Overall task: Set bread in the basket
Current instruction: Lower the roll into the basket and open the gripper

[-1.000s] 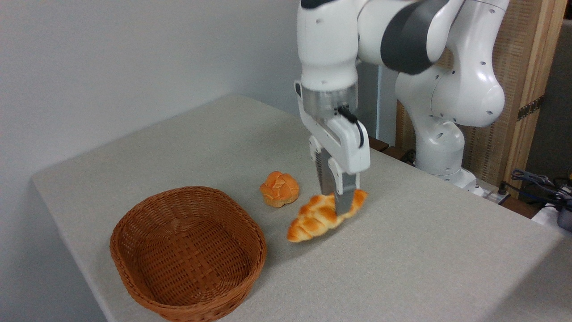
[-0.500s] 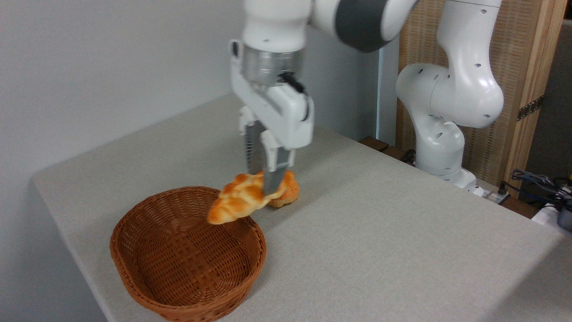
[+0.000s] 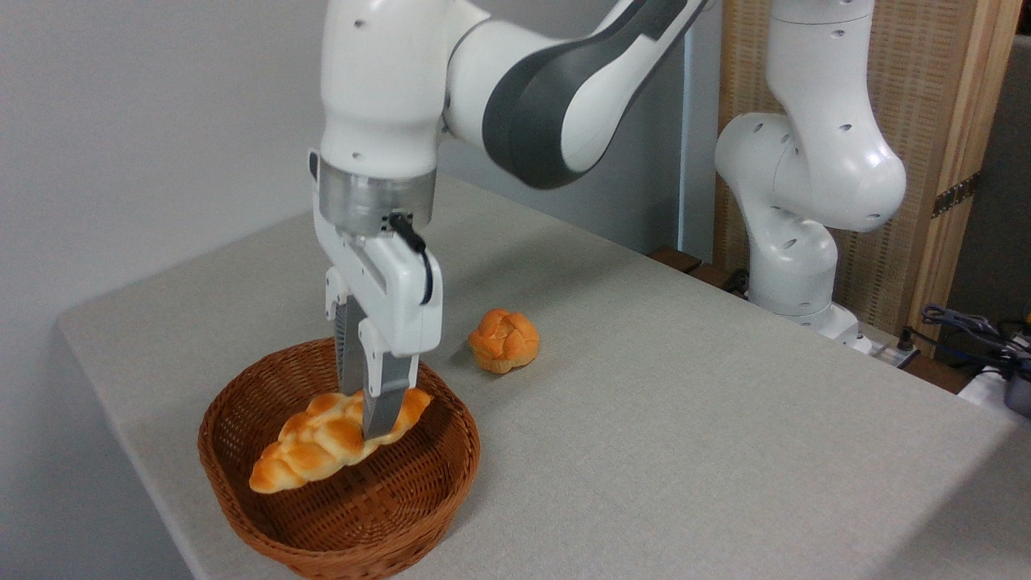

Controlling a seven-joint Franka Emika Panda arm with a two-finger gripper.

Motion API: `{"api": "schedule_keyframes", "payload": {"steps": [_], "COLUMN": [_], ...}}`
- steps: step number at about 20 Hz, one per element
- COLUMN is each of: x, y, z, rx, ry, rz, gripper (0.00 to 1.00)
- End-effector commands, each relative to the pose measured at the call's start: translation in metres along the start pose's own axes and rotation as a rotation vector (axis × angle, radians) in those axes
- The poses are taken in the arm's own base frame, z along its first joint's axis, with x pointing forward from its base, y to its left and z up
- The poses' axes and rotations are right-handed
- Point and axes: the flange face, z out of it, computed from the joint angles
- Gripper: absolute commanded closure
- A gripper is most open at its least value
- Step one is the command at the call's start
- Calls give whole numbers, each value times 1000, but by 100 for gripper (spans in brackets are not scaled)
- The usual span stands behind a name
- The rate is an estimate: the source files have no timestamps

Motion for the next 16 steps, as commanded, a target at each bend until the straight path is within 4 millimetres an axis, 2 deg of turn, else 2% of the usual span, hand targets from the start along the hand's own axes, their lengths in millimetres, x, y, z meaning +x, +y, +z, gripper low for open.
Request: {"api": "schedule_keyframes", "payload": {"steps": [1,10,14,16], "x": [3,3,4,4], "y": [-5,-2,-2,1], "z": [3,7,-3,-22], "rx": [22,26,33,31], "ry": [-18,-51,-39,-32], "rz": [24,48,30,-22], "gripper": [0,0,0,0]}}
